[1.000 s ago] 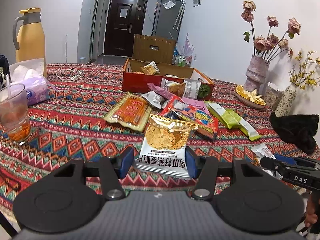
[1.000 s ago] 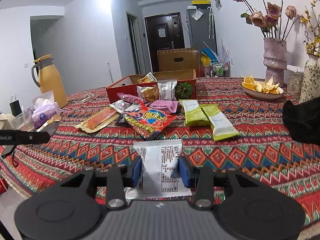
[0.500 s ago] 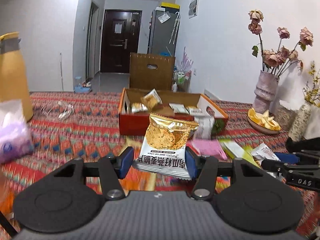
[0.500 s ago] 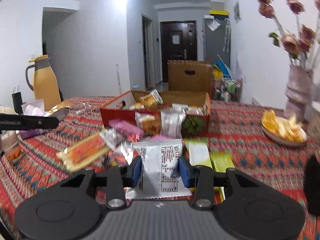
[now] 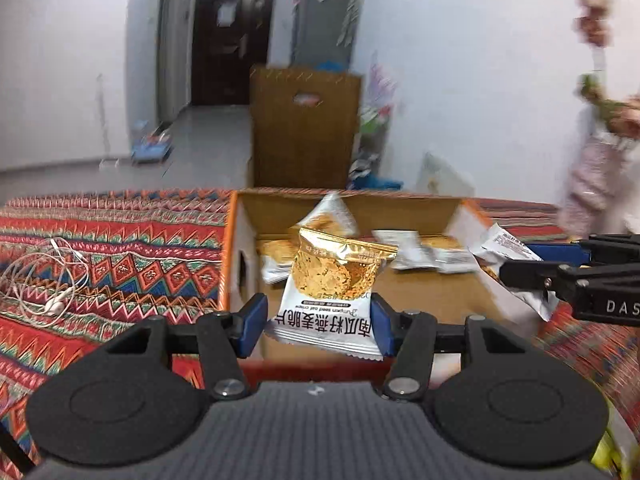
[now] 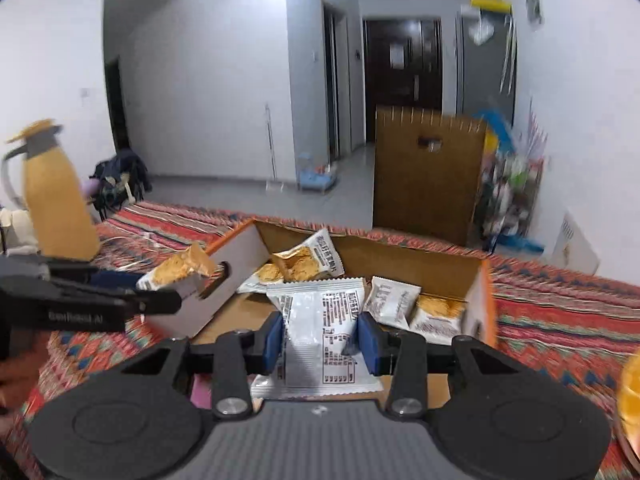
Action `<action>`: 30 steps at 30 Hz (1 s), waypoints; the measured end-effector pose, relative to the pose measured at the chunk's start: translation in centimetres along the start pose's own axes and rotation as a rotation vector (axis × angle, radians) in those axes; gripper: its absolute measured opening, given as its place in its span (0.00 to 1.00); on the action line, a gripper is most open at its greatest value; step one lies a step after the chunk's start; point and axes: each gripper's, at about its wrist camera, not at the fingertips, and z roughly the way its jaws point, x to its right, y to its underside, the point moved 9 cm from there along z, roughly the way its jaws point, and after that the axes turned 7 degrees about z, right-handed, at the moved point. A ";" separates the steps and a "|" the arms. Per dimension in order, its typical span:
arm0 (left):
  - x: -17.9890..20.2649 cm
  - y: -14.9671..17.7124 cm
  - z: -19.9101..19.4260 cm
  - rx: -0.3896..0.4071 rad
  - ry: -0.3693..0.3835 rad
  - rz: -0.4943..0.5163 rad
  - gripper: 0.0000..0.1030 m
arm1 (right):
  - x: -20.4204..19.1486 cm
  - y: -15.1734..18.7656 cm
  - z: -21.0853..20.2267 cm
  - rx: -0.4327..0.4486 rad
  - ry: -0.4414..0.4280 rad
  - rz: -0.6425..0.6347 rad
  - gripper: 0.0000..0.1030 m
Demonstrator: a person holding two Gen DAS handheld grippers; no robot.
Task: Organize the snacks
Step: 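Carry both packets over the cardboard box and open both grippers, then withdraw both grippers from the box back toward the snack pile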
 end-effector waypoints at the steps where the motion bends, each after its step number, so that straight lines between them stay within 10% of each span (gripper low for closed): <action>1: -0.4 -0.5 1.4 -0.014 -0.008 0.008 0.54 | 0.3 -0.7 2.2 -0.038 0.004 0.010 0.38; 7: -1.8 -0.8 8.3 -0.133 -0.054 0.063 0.57 | 2.7 -2.1 15.2 -0.278 0.118 0.094 0.39; 11: -1.4 -1.1 8.7 -0.100 -0.049 0.092 0.75 | 2.7 -1.5 18.7 -0.314 0.084 0.173 0.63; 20: -1.5 -1.8 7.4 -0.096 -0.038 0.051 0.75 | 2.3 -2.5 16.0 -0.284 0.086 0.135 0.69; 30: 0.1 -3.9 -2.5 -0.021 -0.046 0.053 0.78 | 2.7 -3.9 4.5 -0.209 0.100 0.090 0.76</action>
